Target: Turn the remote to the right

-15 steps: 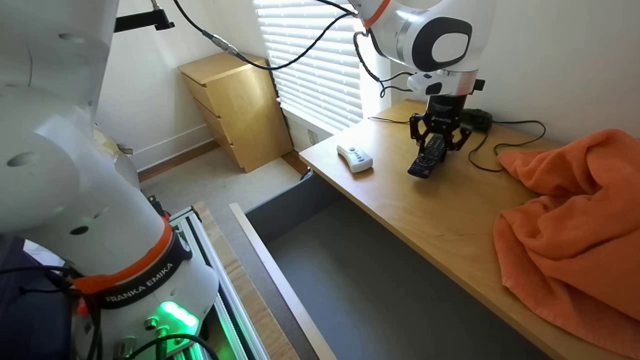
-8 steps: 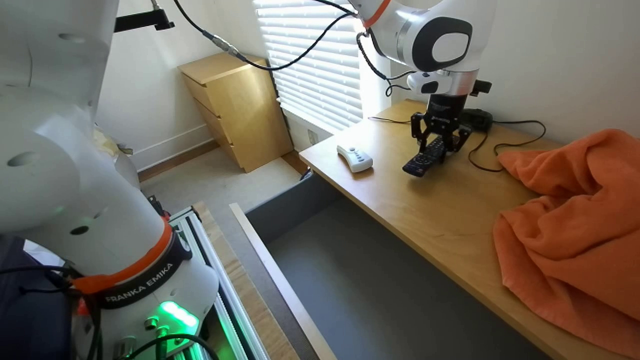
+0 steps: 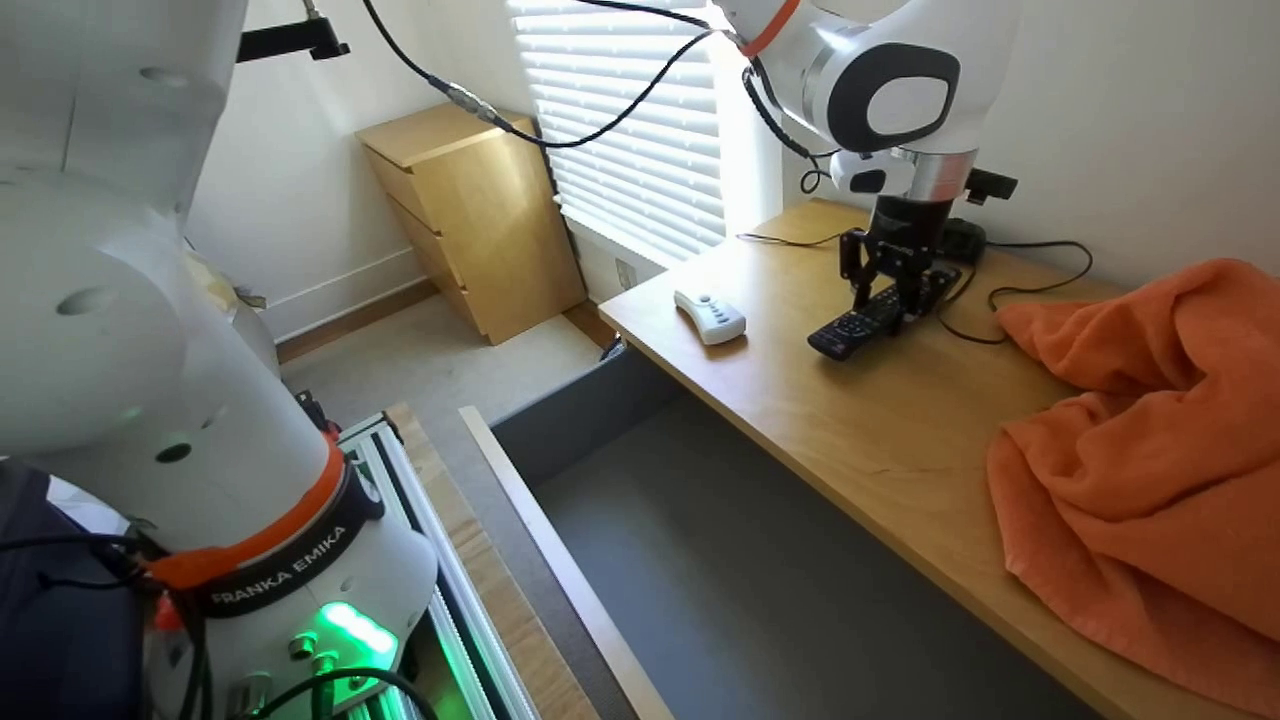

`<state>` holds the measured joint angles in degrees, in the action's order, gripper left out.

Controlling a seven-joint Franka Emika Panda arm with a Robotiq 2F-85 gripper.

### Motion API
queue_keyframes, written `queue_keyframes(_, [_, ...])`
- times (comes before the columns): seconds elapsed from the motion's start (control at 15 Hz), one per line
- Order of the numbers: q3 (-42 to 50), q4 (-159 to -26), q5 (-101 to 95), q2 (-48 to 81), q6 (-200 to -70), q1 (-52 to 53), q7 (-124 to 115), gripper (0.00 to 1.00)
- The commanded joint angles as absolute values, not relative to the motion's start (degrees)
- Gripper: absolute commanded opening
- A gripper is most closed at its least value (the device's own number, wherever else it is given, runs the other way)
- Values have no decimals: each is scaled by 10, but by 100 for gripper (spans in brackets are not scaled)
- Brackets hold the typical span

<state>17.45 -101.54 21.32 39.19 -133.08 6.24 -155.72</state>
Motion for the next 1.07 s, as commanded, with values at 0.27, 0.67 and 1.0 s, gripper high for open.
queue_keyframes(0.27, [172, -1009, 212, 403, -1343, 66, -1599, 71])
queue_keyframes(0.67, [176, -1006, 192, 402, -1345, 76, -1589, 100])
queue_keyframes(1.0, [168, -988, 130, 361, -1326, 67, -1557, 100])
